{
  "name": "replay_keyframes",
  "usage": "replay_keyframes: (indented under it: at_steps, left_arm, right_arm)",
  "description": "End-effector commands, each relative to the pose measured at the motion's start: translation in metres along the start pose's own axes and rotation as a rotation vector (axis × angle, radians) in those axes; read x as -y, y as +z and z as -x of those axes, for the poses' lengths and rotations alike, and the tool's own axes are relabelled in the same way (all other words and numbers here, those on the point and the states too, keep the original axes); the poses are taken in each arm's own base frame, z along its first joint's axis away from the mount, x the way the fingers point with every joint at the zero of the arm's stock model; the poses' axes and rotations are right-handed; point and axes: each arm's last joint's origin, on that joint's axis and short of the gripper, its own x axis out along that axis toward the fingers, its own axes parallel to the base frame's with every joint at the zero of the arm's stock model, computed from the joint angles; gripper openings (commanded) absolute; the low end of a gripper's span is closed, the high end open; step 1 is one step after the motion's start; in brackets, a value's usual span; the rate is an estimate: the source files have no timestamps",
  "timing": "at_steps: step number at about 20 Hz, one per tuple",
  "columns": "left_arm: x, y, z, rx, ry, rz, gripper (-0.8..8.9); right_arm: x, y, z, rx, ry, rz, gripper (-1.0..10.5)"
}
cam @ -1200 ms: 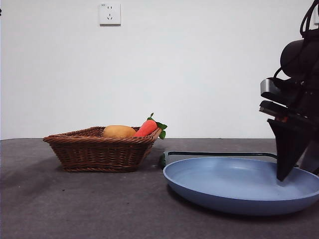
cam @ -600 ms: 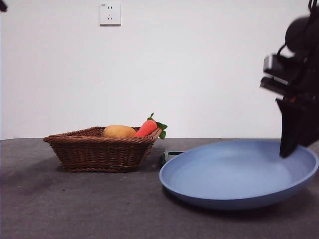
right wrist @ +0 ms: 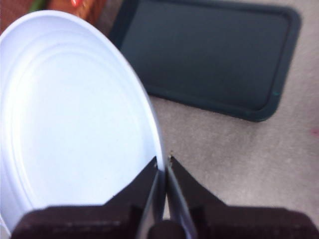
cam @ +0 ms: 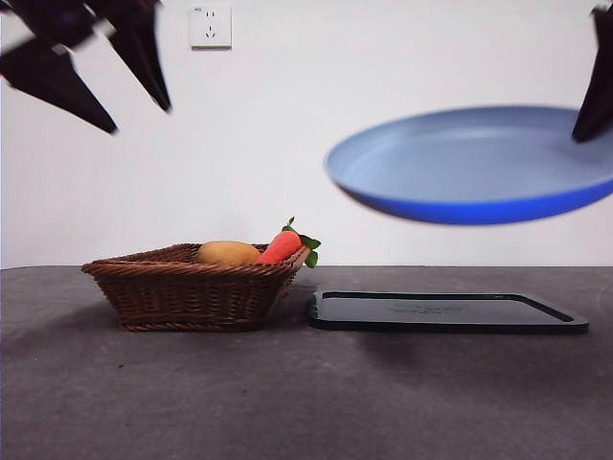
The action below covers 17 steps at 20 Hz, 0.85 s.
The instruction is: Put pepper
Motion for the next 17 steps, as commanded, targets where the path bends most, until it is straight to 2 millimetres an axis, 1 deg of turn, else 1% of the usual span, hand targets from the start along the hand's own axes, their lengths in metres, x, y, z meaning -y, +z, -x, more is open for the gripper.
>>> replay_keyframes:
  at_steps: [1,3,5,8,10,12,17]
  left_arm:
    - [0.001,0.015,-0.03,-0.052,0.062,0.007,3.5]
    - [-0.001,0.023,-0.055,-0.123,0.093,0.017,3.5]
    - [-0.003,0.025,-0.079,-0.176,0.117,0.033,3.5]
    - [0.002,0.021,-0.112,-0.219,0.115,0.039,3.5]
    - [0.004,0.016,-0.129,-0.235,0.119,0.052,3.5]
    - [0.002,0.01,-0.145,-0.254,0.147,0.06,3.5]
    - [0.002,0.001,-0.17,-0.27,0.169,0.053,3.5]
  right_arm:
    - [-0.004,0.001,0.015,0.054,0.004,-0.003,0.1]
    - [-0.006,-0.001,0.023,0.083,0.003,0.004,0.1]
    - [-0.008,-0.002,0.028,0.1,0.003,0.007,0.1]
    - [-0.008,-0.003,0.029,0.096,0.004,0.003,0.1]
    - [-0.008,-0.004,0.029,0.09,0.005,0.001,0.1]
    - [-0.008,-0.004,0.029,0.089,0.005,0.001,0.1]
    - [-0.009,-0.004,0.029,0.085,0.006,0.0,0.1]
